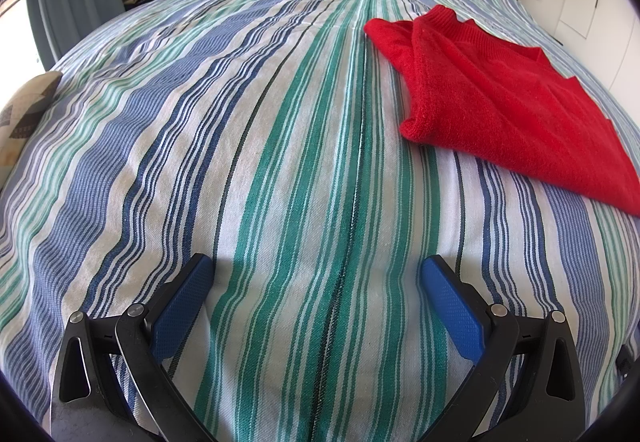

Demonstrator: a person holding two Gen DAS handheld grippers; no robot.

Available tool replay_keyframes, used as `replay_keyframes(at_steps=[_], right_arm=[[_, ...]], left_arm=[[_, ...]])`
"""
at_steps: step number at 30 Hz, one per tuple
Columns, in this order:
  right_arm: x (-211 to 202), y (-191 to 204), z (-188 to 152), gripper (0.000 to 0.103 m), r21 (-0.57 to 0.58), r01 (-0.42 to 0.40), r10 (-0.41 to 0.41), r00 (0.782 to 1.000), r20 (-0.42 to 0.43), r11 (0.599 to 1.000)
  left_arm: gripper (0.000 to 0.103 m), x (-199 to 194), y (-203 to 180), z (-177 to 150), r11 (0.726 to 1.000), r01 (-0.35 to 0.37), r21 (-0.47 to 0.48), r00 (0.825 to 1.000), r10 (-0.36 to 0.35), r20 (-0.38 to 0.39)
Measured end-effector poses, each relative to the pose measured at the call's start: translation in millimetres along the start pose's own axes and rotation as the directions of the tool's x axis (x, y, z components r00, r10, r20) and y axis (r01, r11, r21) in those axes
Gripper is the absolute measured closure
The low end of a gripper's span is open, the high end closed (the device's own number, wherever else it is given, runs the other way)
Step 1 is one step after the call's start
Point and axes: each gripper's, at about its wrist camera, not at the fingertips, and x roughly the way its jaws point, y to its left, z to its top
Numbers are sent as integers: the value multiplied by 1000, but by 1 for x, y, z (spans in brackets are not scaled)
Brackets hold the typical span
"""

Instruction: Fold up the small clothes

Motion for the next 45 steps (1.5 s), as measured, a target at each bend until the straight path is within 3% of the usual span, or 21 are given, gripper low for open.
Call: replay_keyframes(at_steps=[23, 33, 37, 39, 42, 45], right_arm=[[-6, -4, -4, 0, 18, -23, 23, 999, 37, 1000], [-5, -4, -2, 0, 19, -22, 22, 1000, 9, 1000], [-15, -11, 25, 3, 8, -110, 111, 987, -115, 994], [-32, -26, 50, 3, 45, -166, 169, 983, -67, 985], [-42, -60, 104, 3, 112, -190, 188, 982, 26, 975], [-10, -98, 156, 3, 259, -261, 256, 965, 51, 930]], left_arm=[[0, 1, 0, 1, 1000, -3, 3, 1000, 3, 0], [0, 3, -1, 0, 1000, -3, 0, 1000, 3, 2], [1, -4, 3, 5, 999, 33, 1, 997, -33, -73], [1, -20, 9, -3, 996, 90, -4, 990, -90, -106], [1, -44, 18, -26, 984, 178, -13, 982, -179, -65], [1, -41, 13, -39, 986, 168, -1, 983, -168, -68]])
